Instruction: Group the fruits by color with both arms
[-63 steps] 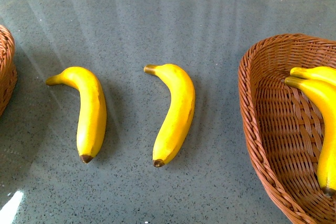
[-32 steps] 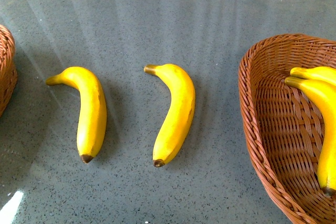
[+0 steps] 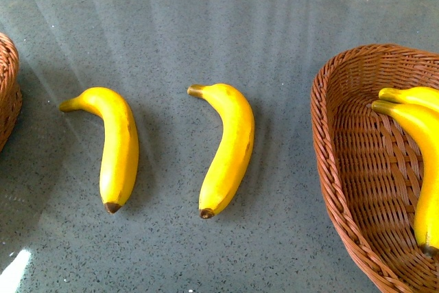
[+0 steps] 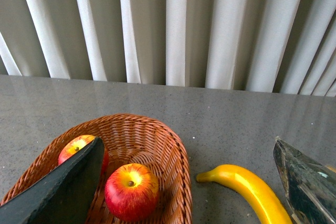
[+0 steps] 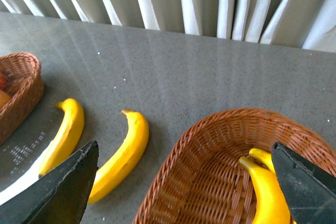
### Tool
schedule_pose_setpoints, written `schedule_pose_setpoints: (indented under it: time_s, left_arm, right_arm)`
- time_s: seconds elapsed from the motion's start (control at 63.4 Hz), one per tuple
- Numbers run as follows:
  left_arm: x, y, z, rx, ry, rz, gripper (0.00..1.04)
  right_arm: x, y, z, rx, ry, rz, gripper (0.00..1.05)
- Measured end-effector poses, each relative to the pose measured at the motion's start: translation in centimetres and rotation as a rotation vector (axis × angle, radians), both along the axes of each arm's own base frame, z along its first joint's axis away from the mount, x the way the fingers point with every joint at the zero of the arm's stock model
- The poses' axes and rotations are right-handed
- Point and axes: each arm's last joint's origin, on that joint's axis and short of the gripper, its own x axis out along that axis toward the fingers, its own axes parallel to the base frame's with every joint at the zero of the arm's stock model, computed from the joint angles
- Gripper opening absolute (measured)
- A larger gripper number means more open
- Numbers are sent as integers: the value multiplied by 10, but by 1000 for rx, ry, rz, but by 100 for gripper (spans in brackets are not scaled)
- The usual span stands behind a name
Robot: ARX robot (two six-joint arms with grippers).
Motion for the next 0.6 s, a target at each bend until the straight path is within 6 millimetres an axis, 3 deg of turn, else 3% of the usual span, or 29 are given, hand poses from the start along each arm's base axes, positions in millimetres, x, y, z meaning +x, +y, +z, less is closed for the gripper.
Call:
schedule_pose_setpoints:
  time_s: [0.237,0.347,0.521,0.6]
  left_arm:
    - [0,0,0,0,0,0,96]
    - [0,0,0,0,0,0,96]
    - [0,0,0,0,0,0,96]
    - [0,0,0,0,0,0,96]
  right_arm:
    - [55,39,5,60,86,-32,96]
    - [84,70,2,67,159,24,96]
    - [140,139,-35,39,427,114,96]
    - [152,161,-53,32,522,113,96]
